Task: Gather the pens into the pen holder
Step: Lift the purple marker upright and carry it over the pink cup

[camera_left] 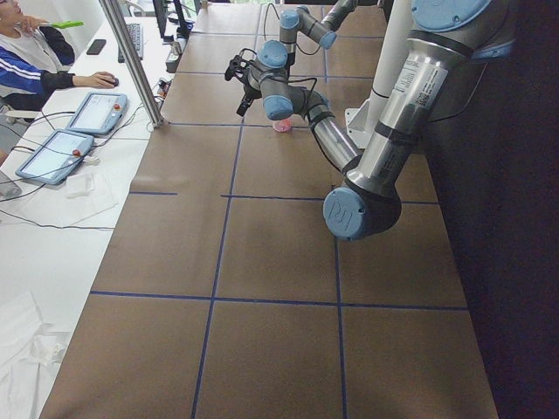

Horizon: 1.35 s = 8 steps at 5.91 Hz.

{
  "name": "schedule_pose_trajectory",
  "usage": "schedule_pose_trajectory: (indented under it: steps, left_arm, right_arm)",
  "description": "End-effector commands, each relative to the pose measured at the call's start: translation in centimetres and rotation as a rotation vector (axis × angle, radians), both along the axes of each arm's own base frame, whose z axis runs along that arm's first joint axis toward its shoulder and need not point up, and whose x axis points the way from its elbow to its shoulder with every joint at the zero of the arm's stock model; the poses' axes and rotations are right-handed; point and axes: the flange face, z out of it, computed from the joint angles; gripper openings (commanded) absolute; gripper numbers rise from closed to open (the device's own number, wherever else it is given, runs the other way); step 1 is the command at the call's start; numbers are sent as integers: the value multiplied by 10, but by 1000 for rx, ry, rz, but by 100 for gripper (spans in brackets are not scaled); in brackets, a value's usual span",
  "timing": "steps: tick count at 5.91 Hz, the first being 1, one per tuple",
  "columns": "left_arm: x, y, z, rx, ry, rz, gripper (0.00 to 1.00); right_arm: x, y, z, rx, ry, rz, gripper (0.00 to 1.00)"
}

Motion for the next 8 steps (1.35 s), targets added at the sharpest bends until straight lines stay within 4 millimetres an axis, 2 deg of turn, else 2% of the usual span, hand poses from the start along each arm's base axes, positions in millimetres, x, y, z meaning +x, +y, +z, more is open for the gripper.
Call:
schedule_pose_trajectory:
  steps: [1,2,3,4,5,6,8]
  left_arm:
    - [-11,-18,16,-23,-53,19,94]
    - [-22,-29,25,10,-136,37,95]
    - [-32,-36,32,18,-193,44,95]
    - [-43,-43,36,16,-227,42,95]
    - [-45,-45,40,24,-256,56,95]
    - [-51,-47,41,22,-258,48,95]
    - [-56,-46,62,19,-286,71,95]
  right_arm:
    - [40,-22,-43,119,-154,76,0]
    - [64,-35,-58,186,-230,121,0]
    - [79,-39,-82,243,-273,167,0]
    - [86,-43,-106,339,-286,248,0]
    - [72,-28,-126,466,-374,312,0]
    - [47,-5,-134,556,-401,383,0]
    - [2,34,-146,663,-348,463,0]
